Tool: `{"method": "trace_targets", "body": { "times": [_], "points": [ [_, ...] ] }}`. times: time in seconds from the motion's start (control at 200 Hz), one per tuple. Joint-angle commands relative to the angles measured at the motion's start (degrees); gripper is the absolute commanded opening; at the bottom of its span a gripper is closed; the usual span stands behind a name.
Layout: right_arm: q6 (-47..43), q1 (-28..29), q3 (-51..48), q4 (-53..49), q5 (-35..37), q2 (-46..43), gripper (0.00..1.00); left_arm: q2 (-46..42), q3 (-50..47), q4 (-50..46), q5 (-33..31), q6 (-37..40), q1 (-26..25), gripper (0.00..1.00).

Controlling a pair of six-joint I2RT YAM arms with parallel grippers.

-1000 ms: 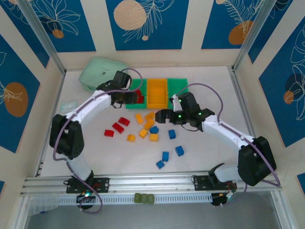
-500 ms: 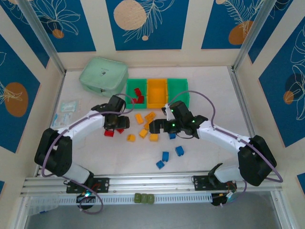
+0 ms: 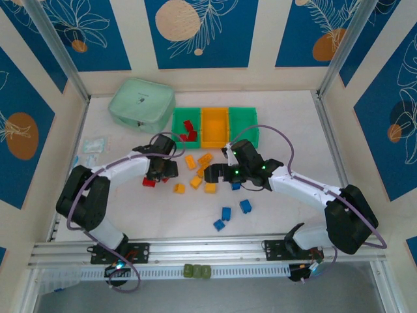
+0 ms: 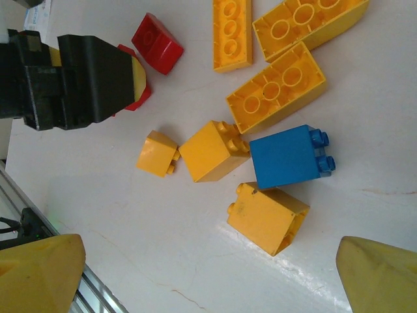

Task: Sort the legos into containers by color
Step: Pick up the lego from the center of the table.

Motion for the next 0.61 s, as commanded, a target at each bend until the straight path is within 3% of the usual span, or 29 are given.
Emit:
{"method": "trace_targets", "body": {
  "times": [0.0,0.275,0.6],
  "points": [
    [-0.2,-0.5,-0.2,0.4,0.8,-1.3,0.99,1.0,-1.6,1.1,-2.5,-2.1,-0.4,0.72],
    [0.1,-1.4,0.1,1.1,-0.2,-0.5,0.99,4.8,-1.0,3.1,-2.5,-2.0,-0.4,0.64],
    [0.6,-2.0,-0.9,1.6,-0.3,-0.9,0.99,4.9,-0.8,2.4,-5.0,-1.0,-0.3,0.45]
  ]
}}
